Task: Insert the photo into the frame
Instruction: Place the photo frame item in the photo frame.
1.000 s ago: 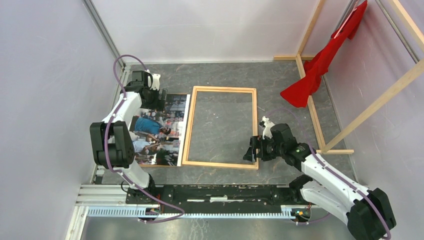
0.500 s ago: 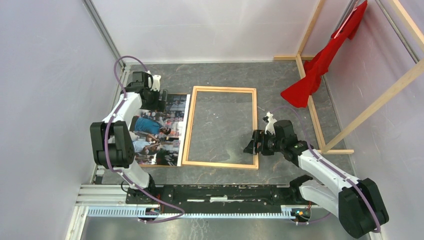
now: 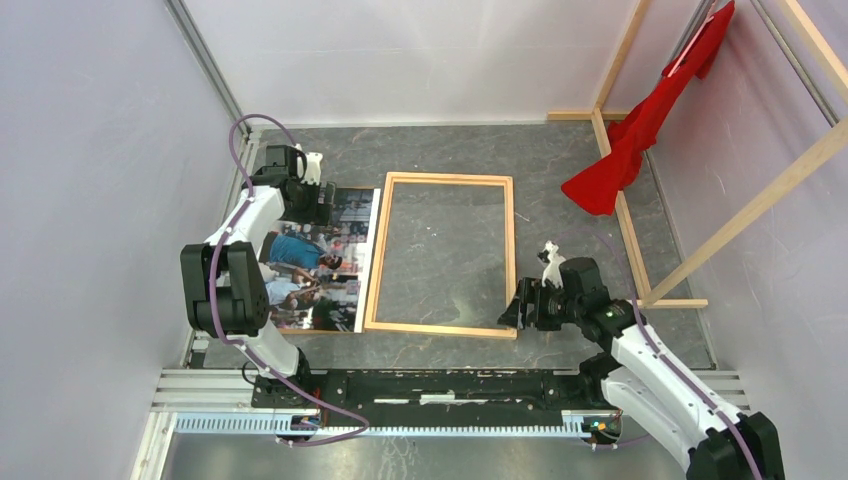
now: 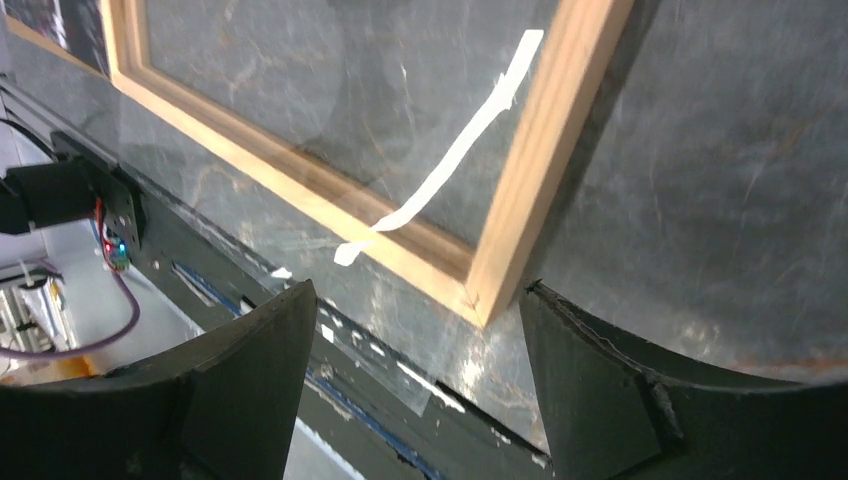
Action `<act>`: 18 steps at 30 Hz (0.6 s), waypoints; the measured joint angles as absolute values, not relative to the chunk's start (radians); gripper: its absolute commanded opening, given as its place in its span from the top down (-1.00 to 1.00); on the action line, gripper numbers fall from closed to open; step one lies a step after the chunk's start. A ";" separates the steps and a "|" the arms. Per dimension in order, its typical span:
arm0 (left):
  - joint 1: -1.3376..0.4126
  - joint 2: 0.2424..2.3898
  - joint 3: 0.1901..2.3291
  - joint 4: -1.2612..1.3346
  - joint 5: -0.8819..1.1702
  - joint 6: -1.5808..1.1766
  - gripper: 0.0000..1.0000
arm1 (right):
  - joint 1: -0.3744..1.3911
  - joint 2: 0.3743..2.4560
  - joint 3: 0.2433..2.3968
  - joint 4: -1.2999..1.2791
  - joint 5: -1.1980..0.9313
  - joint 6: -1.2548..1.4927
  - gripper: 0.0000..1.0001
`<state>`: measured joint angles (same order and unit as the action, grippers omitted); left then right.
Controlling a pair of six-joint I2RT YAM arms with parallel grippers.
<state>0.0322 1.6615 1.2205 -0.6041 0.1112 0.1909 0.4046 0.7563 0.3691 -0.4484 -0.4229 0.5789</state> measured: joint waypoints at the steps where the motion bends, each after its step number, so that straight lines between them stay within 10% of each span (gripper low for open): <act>1: 0.032 1.662 1.221 -0.604 0.111 0.191 -0.80 | 0.405 0.741 0.353 -0.463 -0.431 0.583 -0.62; 18: -0.067 1.662 1.168 -0.595 0.111 0.191 -0.77 | 0.405 0.641 0.197 -0.475 -0.653 0.726 -0.61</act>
